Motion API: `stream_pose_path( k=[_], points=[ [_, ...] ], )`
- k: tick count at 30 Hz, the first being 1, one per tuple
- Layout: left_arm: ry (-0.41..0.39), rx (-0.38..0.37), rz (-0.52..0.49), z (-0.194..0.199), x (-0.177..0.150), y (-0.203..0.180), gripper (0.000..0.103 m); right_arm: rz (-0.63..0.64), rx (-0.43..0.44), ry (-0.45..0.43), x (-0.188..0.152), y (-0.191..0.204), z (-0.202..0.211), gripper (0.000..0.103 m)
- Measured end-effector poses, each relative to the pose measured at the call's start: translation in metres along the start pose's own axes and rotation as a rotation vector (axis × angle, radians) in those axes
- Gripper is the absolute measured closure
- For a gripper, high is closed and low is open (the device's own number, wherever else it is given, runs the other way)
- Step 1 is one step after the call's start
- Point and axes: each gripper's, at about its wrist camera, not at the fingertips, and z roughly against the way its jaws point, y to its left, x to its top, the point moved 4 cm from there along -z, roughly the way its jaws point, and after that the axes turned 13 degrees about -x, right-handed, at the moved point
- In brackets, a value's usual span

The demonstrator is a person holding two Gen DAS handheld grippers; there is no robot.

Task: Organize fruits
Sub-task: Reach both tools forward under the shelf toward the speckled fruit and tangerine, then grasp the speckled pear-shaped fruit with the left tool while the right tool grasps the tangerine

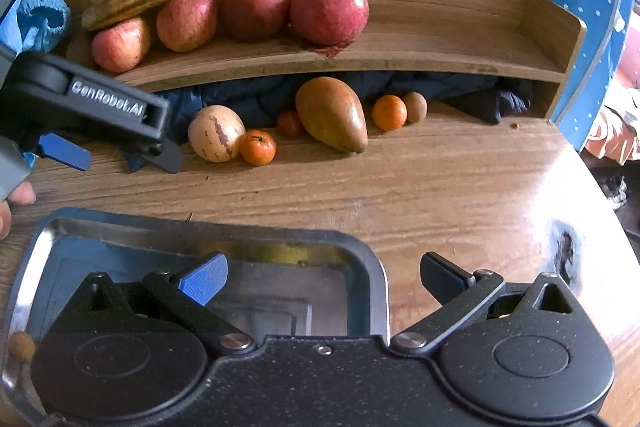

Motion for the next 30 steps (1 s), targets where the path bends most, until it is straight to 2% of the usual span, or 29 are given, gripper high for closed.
stream_pose_path(
  k=[7, 14, 30],
  points=[
    [0.022, -0.034, -0.006, -0.016, 0.012, -0.002, 0.001, 0.033, -0.002, -0.006, 0.019, 0.009, -0.017, 0.001],
    [0.041, -0.075, 0.03, -0.029, 0.021, 0.002, 0.001, 0.076, 0.003, -0.016, 0.032, 0.02, -0.029, 0.001],
    [0.04, -0.149, 0.087, -0.037, 0.033, 0.012, 0.002, 0.127, 0.038, -0.026, 0.052, 0.036, -0.049, 0.016]
  ],
)
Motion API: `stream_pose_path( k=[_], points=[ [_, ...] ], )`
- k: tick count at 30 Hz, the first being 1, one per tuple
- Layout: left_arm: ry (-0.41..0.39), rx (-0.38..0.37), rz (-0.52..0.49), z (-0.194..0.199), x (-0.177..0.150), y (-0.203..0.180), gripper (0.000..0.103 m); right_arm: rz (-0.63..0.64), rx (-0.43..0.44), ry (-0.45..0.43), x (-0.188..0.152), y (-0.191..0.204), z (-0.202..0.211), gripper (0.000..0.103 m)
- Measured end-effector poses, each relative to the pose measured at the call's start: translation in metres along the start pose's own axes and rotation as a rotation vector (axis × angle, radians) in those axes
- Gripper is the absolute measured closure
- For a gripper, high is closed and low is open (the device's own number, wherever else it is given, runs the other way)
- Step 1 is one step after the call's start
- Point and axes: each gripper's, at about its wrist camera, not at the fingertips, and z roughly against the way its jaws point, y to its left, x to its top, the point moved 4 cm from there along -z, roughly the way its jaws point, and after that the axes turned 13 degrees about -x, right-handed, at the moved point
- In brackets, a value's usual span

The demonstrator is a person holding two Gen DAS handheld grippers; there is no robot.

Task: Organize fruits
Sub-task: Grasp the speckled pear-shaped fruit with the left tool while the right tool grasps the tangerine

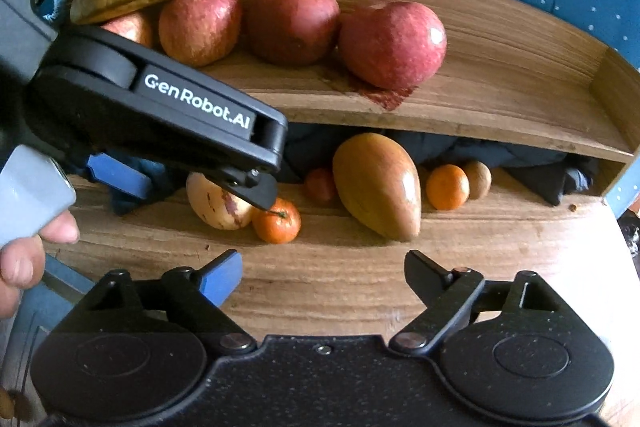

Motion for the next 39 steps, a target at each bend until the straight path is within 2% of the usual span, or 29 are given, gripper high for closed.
stream_pose_path(
  k=[7, 12, 15, 23, 27, 39],
  points=[
    [0.004, -0.041, 0.014, 0.001, 0.007, 0.0, 0.014, 0.012, 0.016, -0.008, 0.008, 0.005, -0.005, 0.027],
    [0.003, -0.052, 0.02, 0.002, 0.008, 0.001, 0.023, 0.005, 0.023, -0.008, 0.012, 0.01, -0.004, 0.03],
    [0.003, -0.055, 0.024, 0.002, 0.009, 0.005, 0.028, 0.008, 0.028, -0.004, 0.012, 0.012, -0.005, 0.037],
    [0.005, -0.054, 0.033, 0.002, 0.009, 0.01, 0.035, 0.014, 0.043, 0.0, 0.015, 0.015, -0.01, 0.043],
    [0.003, -0.057, 0.036, 0.003, 0.009, 0.01, 0.046, 0.018, 0.05, -0.004, 0.017, 0.018, -0.012, 0.047],
    [-0.004, -0.065, 0.044, 0.004, 0.009, 0.013, 0.049, 0.031, 0.079, -0.008, 0.012, 0.02, -0.013, 0.065]
  ],
)
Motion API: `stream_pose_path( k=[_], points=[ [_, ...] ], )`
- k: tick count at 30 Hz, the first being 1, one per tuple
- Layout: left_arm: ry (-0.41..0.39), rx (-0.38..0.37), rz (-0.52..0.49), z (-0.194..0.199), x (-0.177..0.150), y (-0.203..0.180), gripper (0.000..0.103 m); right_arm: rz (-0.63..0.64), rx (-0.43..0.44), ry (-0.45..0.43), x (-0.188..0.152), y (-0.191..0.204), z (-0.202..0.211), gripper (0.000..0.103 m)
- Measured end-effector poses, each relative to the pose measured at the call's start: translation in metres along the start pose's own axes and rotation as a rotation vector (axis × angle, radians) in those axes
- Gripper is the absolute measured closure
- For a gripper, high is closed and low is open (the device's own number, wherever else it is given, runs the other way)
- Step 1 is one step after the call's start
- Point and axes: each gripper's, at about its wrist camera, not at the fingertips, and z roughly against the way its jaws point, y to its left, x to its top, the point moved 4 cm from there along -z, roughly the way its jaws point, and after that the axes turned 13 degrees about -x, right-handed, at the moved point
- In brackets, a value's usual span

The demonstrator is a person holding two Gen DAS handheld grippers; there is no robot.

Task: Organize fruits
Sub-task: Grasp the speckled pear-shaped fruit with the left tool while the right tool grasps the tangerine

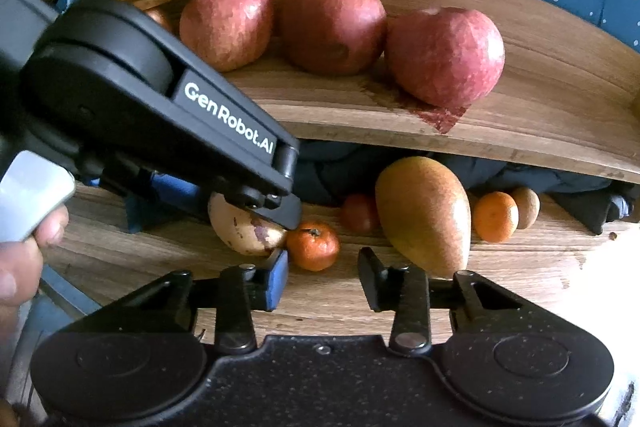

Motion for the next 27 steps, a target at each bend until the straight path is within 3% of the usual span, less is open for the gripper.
stream_pose_path(
  k=[27],
  points=[
    [-0.004, 0.012, -0.017, 0.005, -0.009, -0.007, 0.049, 0.0, 0.012, -0.019, -0.013, -0.003, 0.005, 0.073]
  ],
)
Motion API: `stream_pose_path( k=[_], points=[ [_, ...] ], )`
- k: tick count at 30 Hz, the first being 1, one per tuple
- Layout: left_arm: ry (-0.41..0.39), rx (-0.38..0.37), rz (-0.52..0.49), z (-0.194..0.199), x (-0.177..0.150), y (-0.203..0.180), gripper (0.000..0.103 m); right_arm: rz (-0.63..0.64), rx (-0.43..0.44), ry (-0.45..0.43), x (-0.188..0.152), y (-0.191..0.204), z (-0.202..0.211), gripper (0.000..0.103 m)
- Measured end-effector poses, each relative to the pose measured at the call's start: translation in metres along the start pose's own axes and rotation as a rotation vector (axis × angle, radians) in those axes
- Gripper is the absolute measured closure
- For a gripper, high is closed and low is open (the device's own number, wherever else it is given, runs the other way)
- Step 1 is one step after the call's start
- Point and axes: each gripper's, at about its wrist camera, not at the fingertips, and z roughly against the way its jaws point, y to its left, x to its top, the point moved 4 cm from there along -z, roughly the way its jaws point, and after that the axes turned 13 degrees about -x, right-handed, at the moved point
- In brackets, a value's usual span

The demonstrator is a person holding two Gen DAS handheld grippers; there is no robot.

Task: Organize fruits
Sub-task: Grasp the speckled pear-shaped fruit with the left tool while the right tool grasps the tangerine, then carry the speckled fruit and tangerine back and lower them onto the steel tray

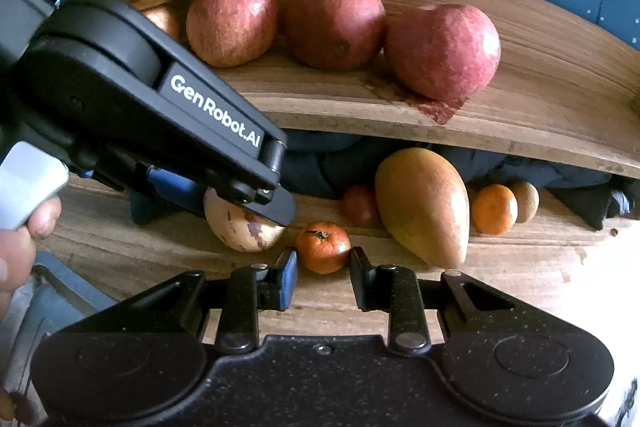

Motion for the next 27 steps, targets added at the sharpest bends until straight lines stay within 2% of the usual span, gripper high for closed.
stream_pose_path(
  k=[15, 27],
  points=[
    [-0.019, 0.0, -0.057, 0.016, -0.024, -0.026, 0.049, -0.051, -0.019, -0.035, -0.012, -0.01, 0.025, 0.073],
    [-0.003, -0.006, -0.086, 0.028, -0.066, -0.049, 0.049, -0.074, -0.021, -0.057, -0.041, -0.023, 0.069, 0.073]
  ],
)
